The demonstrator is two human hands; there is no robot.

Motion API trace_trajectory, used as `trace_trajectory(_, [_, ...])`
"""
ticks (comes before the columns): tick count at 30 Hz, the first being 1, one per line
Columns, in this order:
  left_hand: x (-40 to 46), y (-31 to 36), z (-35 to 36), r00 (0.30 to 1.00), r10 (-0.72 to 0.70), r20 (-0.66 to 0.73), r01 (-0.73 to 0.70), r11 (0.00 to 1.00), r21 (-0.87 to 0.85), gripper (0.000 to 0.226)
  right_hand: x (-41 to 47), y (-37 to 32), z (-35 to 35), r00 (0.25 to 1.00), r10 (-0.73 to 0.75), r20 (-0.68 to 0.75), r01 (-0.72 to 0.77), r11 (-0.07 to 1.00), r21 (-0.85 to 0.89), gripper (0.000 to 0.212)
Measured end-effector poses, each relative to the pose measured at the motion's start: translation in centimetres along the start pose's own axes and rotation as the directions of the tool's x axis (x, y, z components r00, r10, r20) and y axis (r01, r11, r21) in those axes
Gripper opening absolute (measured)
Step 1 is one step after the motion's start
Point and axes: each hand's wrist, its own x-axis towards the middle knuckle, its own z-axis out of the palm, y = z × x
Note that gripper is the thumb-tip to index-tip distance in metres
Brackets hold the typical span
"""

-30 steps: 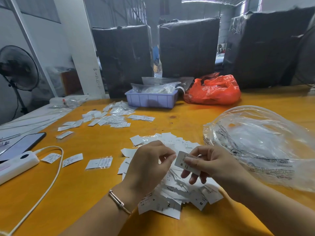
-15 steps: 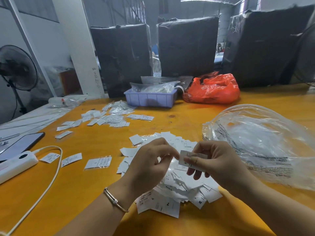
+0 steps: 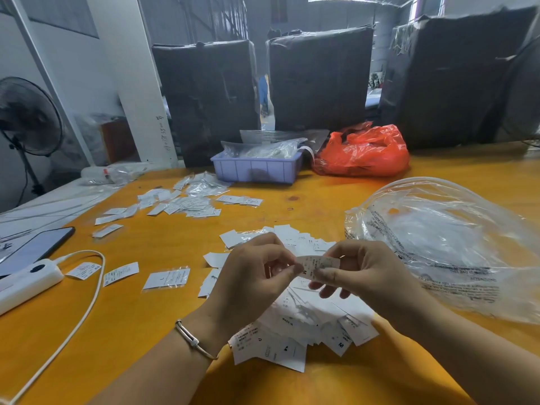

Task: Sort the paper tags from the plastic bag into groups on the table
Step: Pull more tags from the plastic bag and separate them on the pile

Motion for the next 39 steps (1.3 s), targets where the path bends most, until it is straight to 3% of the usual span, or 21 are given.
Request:
trace_trajectory(9, [0.07,0.04,0.01,0.995,-0.020,-0.097,0.024,0.999,0.034,0.014,-0.01,-0.08,-0.18,0.994,0.102,-0.049,-0.090,0.973,0.212,0.023])
trace_trajectory(14, [-0.02,0.31,-0.18,0.982,0.010,-0.187,0.019,0.988,0.154,0.043,0.00,-0.28,-0.20,0.992,0.119,-0.039,-0.102,0.952,0.289,0.011])
trace_trajectory(18, [-0.03,0.48,-0.61,0.962,0.075,-0.263,-0.004,0.965,0.263,0.057,0.02,-0.31,-0.13,0.992,0.121,-0.036,-0.104,0.946,0.307,0.015])
trace_trajectory(25, [-0.10,0.13,0.06,0.995,0.026,-0.092,-0.006,0.976,0.217,0.038,0.03,-0.22,-0.16,0.992,0.113,-0.063,-0.087,0.943,0.321,0.025])
trace_trajectory(30, [-0.04,0.12,0.07,0.995,0.099,-0.010,-0.093,0.959,0.267,0.011,-0.12,-0.25,0.03,0.993,0.089,-0.083,-0.065,0.963,0.262,0.030])
trace_trajectory(31, [-0.04,0.09,0.09,0.994,0.105,-0.008,-0.099,0.959,0.267,0.014,-0.13,-0.17,0.11,0.993,0.075,-0.091,-0.052,0.972,0.231,0.033])
trace_trajectory(33, [-0.07,0.03,0.26,0.998,0.065,-0.005,-0.062,0.979,0.193,0.022,-0.18,-0.09,0.32,0.994,0.044,-0.097,-0.028,0.987,0.160,0.034])
trace_trajectory(36, [-0.07,0.09,0.32,0.998,-0.063,0.022,0.063,0.998,-0.003,0.027,-0.17,0.02,0.64,0.998,0.004,-0.066,0.003,0.994,0.105,0.009])
trace_trajectory(39, [-0.13,0.20,0.12,0.994,-0.096,0.055,0.101,0.989,-0.108,0.027,-0.09,0.30,0.64,0.999,-0.010,-0.047,0.015,0.994,0.106,0.004])
